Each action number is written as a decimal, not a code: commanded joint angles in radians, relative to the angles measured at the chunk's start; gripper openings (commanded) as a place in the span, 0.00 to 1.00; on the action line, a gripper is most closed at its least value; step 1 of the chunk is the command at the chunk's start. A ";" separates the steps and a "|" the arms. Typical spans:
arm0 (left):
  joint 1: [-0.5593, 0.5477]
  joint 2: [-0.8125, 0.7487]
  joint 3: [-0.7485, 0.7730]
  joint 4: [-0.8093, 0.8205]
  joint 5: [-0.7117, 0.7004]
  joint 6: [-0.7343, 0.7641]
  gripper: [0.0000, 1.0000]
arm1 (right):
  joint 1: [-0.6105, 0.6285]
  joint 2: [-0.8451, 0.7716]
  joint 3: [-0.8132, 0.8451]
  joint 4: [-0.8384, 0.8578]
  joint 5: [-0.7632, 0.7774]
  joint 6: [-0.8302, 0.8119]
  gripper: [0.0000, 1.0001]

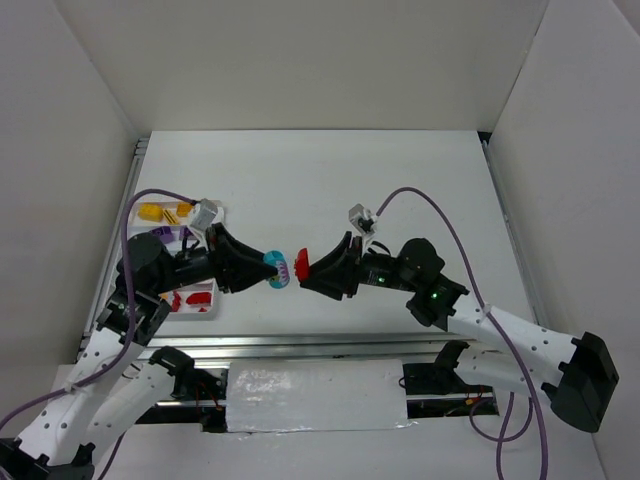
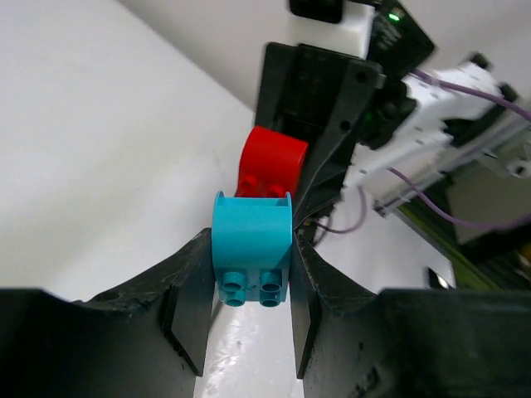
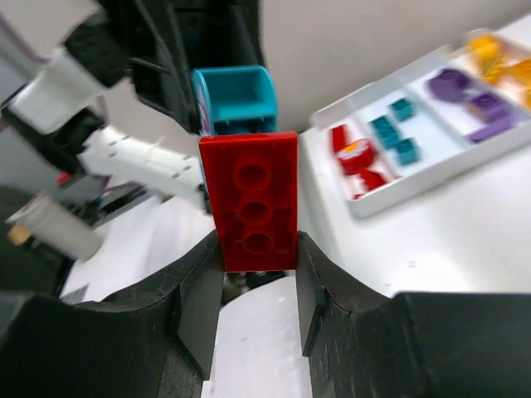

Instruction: Sort the legos into containers by color

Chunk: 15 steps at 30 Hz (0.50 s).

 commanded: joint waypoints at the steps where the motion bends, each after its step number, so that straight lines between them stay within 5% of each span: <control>1: 0.004 0.024 0.120 -0.159 -0.176 0.078 0.00 | -0.063 -0.032 -0.030 0.070 0.113 -0.032 0.00; 5: 0.016 0.074 0.197 -0.266 -0.349 0.089 0.00 | -0.165 -0.011 -0.066 0.122 0.095 0.045 0.00; 10: 0.104 0.177 0.357 -0.777 -1.182 -0.109 0.00 | -0.184 -0.009 -0.017 -0.069 0.213 0.024 0.00; 15: 0.364 0.176 0.316 -0.875 -1.345 -0.302 0.00 | -0.182 -0.027 -0.006 -0.148 0.265 0.025 0.00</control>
